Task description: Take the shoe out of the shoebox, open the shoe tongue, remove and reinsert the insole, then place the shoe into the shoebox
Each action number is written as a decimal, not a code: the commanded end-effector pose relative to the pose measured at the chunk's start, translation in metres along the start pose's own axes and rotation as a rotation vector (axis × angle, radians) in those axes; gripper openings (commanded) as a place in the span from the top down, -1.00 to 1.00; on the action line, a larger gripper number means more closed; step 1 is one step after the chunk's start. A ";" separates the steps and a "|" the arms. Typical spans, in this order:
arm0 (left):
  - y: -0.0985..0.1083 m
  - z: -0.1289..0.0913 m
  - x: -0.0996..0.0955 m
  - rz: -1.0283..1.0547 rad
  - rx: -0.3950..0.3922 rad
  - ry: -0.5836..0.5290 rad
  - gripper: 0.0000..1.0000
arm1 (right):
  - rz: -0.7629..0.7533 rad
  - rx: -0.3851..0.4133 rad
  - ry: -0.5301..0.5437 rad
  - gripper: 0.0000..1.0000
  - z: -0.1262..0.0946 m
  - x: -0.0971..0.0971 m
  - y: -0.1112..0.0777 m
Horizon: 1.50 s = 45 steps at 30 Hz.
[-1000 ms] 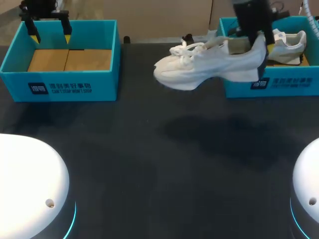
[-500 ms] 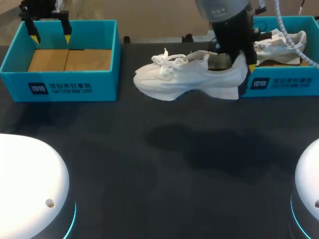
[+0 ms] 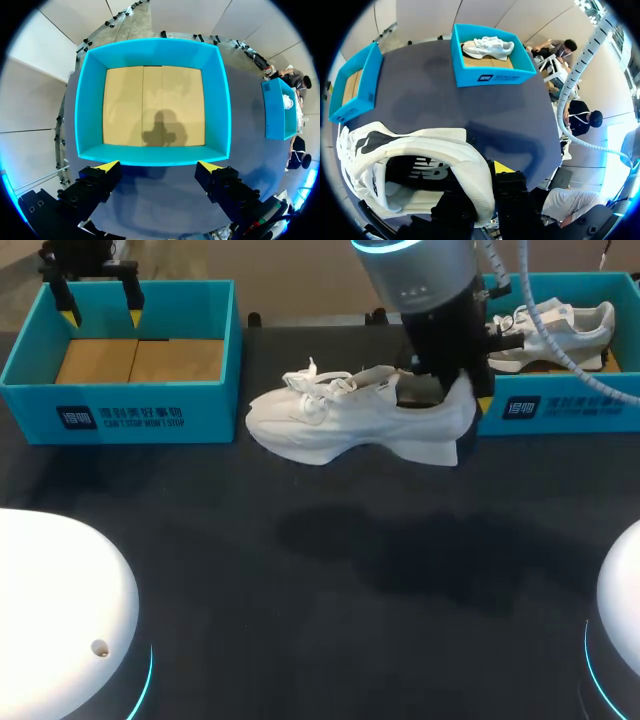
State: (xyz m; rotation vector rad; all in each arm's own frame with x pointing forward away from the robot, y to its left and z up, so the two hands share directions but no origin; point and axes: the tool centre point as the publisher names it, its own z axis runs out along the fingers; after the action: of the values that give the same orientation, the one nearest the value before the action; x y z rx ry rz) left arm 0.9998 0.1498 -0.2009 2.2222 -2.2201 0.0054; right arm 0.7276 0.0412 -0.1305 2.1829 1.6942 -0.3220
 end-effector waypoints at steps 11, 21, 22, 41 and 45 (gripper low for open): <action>0.000 0.000 0.000 0.000 -0.001 -0.001 -1.00 | 0.000 0.002 0.001 1.00 -0.001 0.000 0.001; 0.000 0.000 0.000 0.000 -0.001 -0.001 -1.00 | -0.006 -0.018 0.023 1.00 0.023 0.018 0.000; 0.000 0.000 0.000 0.000 -0.001 -0.001 -1.00 | -0.007 -0.019 0.031 1.00 0.028 0.022 -0.001; 0.000 0.000 0.000 0.000 -0.001 -0.001 -1.00 | 0.011 0.030 0.058 1.00 0.125 0.078 -0.028; 0.000 0.000 0.000 0.000 -0.001 -0.001 -1.00 | 0.003 0.023 0.067 1.00 0.144 0.084 -0.029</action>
State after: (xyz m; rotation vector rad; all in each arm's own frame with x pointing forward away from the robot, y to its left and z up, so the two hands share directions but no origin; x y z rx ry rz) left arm 0.9998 0.1498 -0.2008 2.2222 -2.2202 0.0054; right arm 0.7258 0.0663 -0.2813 2.2398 1.7224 -0.2764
